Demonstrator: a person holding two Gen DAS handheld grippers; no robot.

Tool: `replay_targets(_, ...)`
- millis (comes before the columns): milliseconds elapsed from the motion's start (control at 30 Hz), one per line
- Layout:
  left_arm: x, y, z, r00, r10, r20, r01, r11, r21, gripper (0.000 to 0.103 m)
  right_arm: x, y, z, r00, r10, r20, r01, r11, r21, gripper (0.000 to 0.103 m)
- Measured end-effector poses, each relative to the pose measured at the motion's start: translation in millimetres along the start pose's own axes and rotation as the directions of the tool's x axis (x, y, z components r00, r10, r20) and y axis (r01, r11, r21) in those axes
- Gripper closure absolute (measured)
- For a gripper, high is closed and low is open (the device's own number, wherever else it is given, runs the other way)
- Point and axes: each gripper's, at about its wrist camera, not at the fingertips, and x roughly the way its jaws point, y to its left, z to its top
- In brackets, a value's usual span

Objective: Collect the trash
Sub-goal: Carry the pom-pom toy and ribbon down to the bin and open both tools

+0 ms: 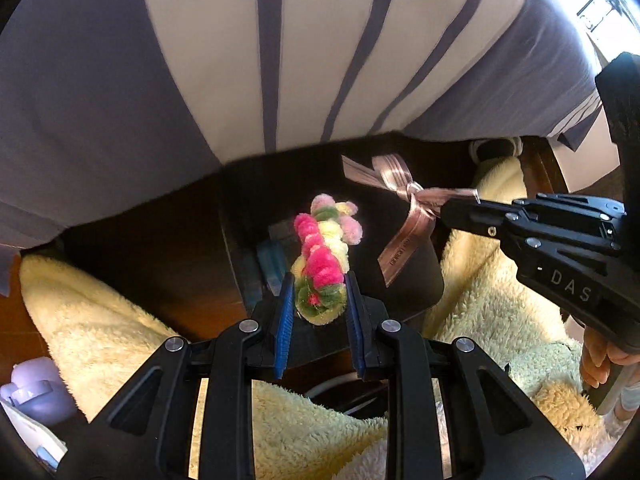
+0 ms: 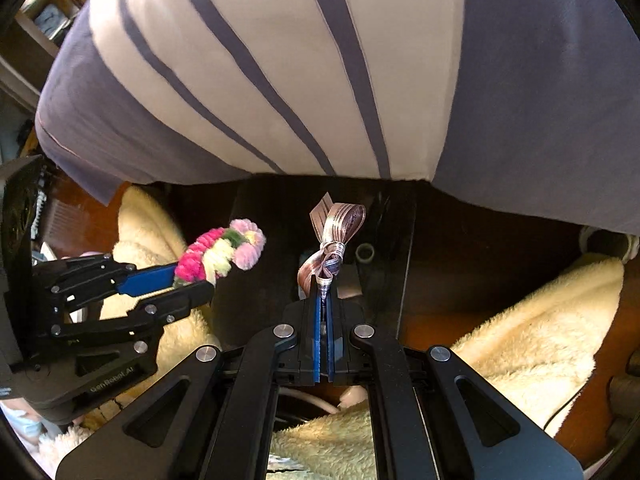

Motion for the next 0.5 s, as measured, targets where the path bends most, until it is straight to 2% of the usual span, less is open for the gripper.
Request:
replay_targets(200,15.5,1.1,3.7,0.999,-0.019,-0.045,0.019,1.000,-0.006,0.078,5.7,-0.7,7.4,1.000,0.008,-0.022,-0.008,1.000,0.014,0.097)
replay_targets(467,12.6,1.7,2.9,0.999,-0.017,-0.033,0.016,1.000,-0.026,0.076,3.8,-1.6,12.9,1.000,-0.003,-0.014,0.003,1.000,0.025,0.096)
replay_targets(500,10.6,2.3,2.5,1.000,-0.015,-0.027,0.014,1.000,-0.028,0.075,2.0,-2.2,13.1,1.000,-0.006,-0.010,0.006,1.000,0.029,0.093)
